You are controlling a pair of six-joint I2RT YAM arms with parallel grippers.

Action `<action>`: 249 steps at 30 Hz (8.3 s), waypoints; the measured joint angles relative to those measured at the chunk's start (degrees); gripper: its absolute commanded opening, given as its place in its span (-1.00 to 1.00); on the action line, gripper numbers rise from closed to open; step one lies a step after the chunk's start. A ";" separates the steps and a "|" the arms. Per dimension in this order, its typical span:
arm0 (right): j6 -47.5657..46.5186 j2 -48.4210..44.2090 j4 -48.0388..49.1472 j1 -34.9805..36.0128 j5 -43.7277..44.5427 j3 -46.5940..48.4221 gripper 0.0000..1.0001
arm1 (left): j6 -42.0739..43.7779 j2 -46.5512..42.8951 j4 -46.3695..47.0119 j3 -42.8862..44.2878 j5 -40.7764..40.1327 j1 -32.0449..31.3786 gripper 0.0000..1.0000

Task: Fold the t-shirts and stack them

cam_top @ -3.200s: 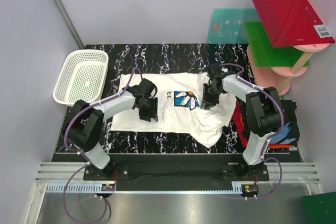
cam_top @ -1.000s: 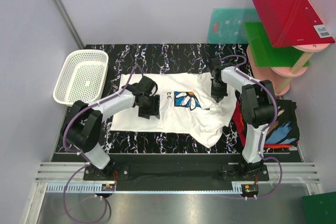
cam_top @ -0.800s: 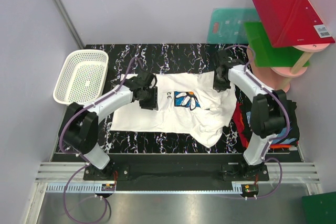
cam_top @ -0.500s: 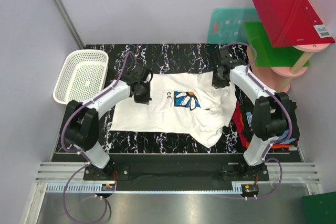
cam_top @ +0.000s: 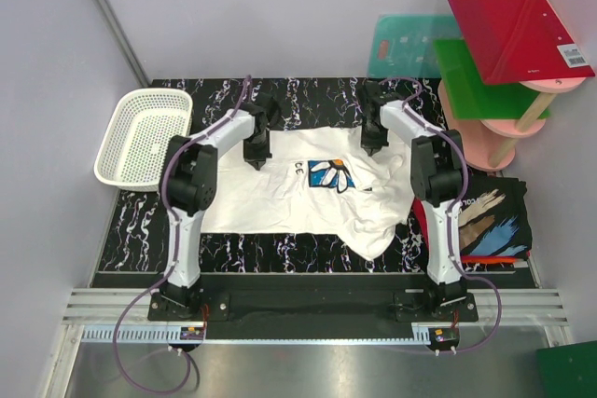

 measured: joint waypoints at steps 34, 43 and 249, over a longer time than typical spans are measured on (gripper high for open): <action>-1.70 -37.44 5.16 5.77 -7.45 -12.85 0.99 | -2.47 -37.99 9.88 -18.08 8.11 5.88 0.98; 6.60 -58.71 9.29 6.36 -14.05 -47.01 0.56 | -7.41 -43.91 8.61 -43.41 -1.05 6.51 0.93; -26.47 8.98 40.09 13.79 40.81 7.06 0.99 | -10.16 -20.26 15.63 -27.45 2.69 18.51 0.90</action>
